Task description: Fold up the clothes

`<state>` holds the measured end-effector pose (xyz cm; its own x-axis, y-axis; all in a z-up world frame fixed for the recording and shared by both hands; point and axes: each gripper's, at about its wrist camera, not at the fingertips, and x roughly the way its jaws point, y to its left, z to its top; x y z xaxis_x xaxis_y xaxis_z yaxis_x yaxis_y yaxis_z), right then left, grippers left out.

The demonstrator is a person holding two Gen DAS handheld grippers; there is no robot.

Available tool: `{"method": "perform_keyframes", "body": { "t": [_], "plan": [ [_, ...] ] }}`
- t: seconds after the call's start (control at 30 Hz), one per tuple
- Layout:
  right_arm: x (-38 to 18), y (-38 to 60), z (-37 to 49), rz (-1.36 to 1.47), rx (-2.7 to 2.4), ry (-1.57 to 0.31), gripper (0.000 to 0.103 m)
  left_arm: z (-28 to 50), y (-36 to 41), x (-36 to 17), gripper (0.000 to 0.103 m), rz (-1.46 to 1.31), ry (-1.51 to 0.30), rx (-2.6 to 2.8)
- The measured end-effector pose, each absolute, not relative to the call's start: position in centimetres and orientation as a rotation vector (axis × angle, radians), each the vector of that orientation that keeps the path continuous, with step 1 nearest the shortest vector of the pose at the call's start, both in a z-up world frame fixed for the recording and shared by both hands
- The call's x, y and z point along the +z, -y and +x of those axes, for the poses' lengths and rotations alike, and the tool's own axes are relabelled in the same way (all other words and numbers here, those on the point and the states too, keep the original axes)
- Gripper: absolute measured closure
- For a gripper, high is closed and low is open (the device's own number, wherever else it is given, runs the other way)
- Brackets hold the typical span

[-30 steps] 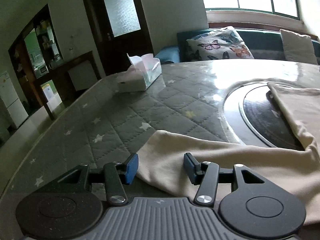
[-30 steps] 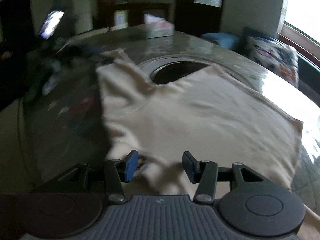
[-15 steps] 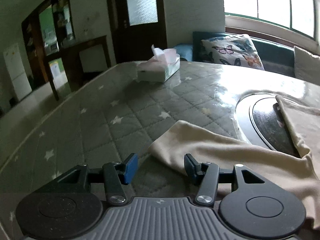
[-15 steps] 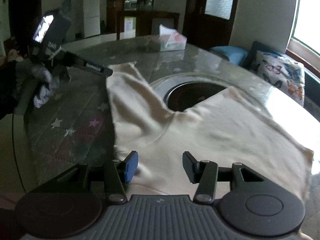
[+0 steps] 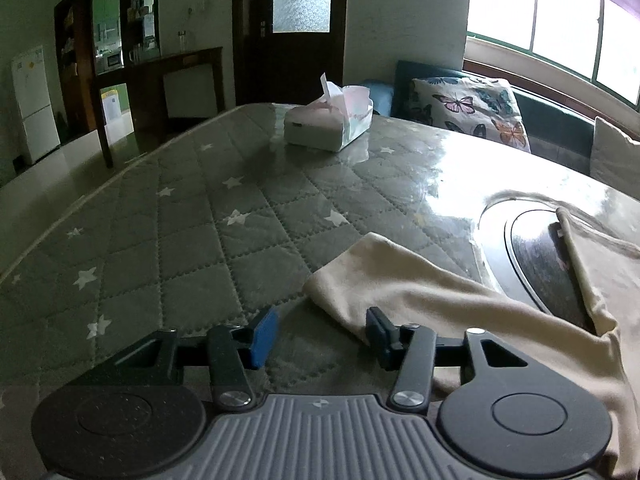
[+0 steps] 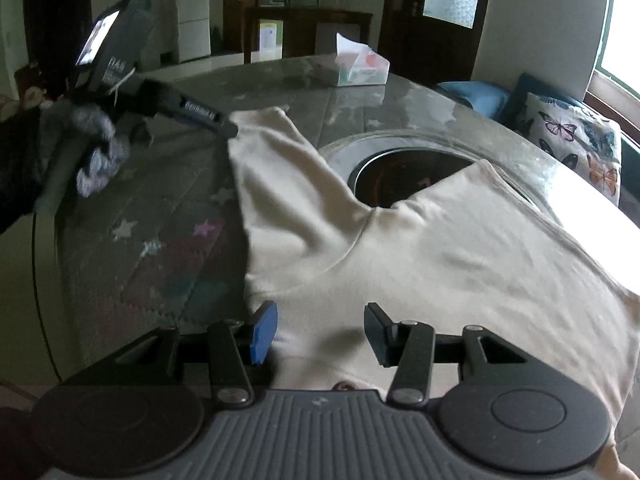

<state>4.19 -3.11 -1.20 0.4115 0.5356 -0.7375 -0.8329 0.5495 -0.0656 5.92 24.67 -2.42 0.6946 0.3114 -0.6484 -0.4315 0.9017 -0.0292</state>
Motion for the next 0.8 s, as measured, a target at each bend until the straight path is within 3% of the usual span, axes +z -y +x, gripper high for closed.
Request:
{"method": "perform_keyframes", "body": {
  "t": [0.1, 0.17, 0.23, 0.7, 0.8],
  "plan": [
    [-1.0, 3.3, 4.0, -0.455, 0.901, -0.725, 0.054, 6.3, -24.9, -2.4, 0.069, -0.19, -0.683, 0.4],
    [-0.9, 3.4, 4.0, -0.453, 0.897, -0.722, 0.054, 6.7, -25.1, -2.4, 0.087, -0.198, -0.68, 0.39],
    [-0.8, 3.6, 4.0, -0.448, 0.89, -0.721, 0.054, 7.1, -25.3, -2.2, 0.095, -0.206, -0.674, 0.396],
    [0.7, 8.7, 4.6, -0.335, 0.774, -0.702, 0.046, 7.4, -15.5, 7.4, 0.098, -0.117, -0.444, 0.13],
    [1.0, 10.3, 4.7, -0.306, 0.739, -0.695, 0.035, 7.4, -12.4, 8.5, 0.098, -0.098, -0.434, 0.042]
  ]
}}
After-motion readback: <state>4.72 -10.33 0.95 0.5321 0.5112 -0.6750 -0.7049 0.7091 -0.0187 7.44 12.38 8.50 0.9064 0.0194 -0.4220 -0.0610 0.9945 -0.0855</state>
